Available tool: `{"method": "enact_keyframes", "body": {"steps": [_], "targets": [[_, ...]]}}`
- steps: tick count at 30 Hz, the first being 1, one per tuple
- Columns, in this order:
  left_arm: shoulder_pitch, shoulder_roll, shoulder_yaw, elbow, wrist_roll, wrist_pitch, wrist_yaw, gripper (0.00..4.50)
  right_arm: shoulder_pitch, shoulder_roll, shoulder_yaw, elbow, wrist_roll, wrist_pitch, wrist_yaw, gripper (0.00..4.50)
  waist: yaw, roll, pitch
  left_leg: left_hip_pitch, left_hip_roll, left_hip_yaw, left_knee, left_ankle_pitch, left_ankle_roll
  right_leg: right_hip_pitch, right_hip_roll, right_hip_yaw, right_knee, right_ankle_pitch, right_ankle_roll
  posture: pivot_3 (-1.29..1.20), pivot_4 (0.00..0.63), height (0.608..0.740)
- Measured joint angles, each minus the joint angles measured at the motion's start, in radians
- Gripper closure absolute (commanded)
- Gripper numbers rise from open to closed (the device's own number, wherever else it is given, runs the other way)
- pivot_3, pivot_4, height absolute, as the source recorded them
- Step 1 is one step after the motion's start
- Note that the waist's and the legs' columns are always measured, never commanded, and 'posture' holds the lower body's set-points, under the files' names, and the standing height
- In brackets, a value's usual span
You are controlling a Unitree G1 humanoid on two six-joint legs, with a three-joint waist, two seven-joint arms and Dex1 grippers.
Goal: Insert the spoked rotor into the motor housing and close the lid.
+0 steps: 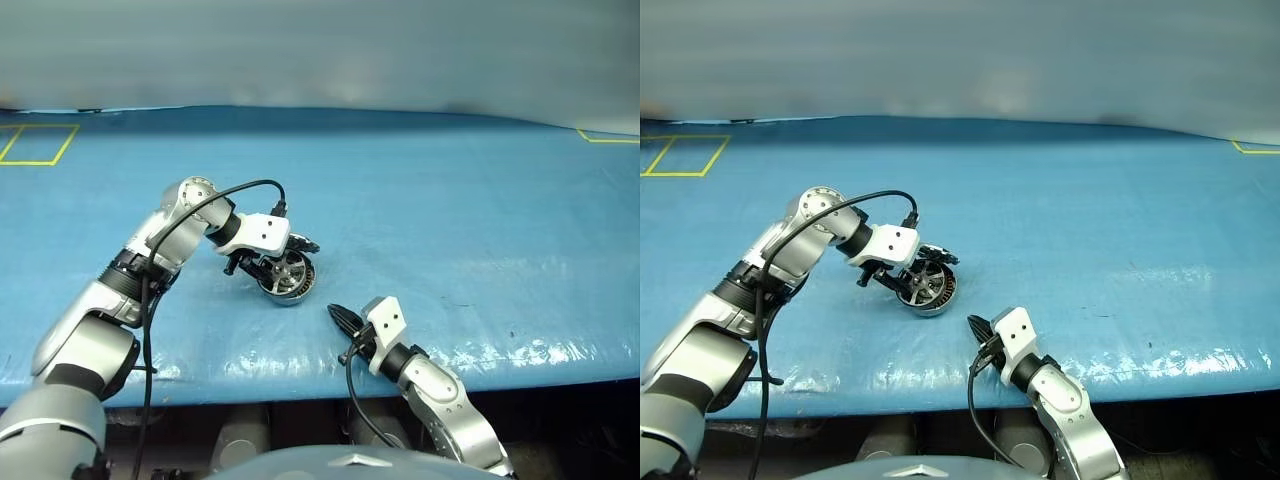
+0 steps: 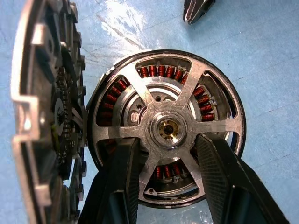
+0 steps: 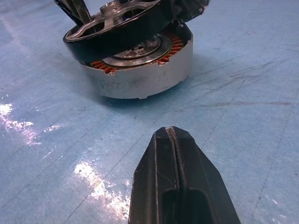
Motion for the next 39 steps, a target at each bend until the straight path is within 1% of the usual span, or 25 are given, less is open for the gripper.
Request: {"method": "enact_keyframes", "body": {"steps": [6,11,24,39], "targets": [[-0.013,0.004,0.005,-0.028,-0.021,0.042,-0.020,2.99,-0.005,0.000,0.001,0.000,0.000,0.011,0.002,4.50,-0.001,0.000,0.000,-0.001,0.000,0.000,0.000,0.000,0.000,0.000,0.000,0.000,0.000,0.000,0.000,0.00,0.150,0.740],[-0.017,0.003,0.012,-0.028,-0.029,0.047,-0.005,2.99,-0.005,0.000,0.002,0.000,0.000,0.013,0.004,4.50,-0.001,0.000,0.000,0.000,0.000,0.000,0.000,0.000,0.000,0.000,0.000,0.000,0.000,0.000,0.000,0.00,0.150,0.740],[-0.029,-0.021,0.012,0.041,-0.025,-0.001,0.033,2.99,-0.004,-0.002,0.002,0.000,-0.001,0.017,0.008,4.50,-0.001,0.000,0.000,0.000,0.000,0.000,0.000,0.000,0.000,0.000,0.000,0.000,0.000,0.000,0.000,0.00,0.150,0.740],[-0.035,-0.008,0.013,0.056,-0.030,-0.001,-0.011,2.99,0.001,-0.002,0.002,0.000,-0.005,0.018,0.005,4.50,-0.003,0.000,0.000,0.000,0.000,0.000,0.000,0.000,0.000,0.000,0.000,0.000,0.000,0.000,0.000,0.00,0.150,0.740]]}}
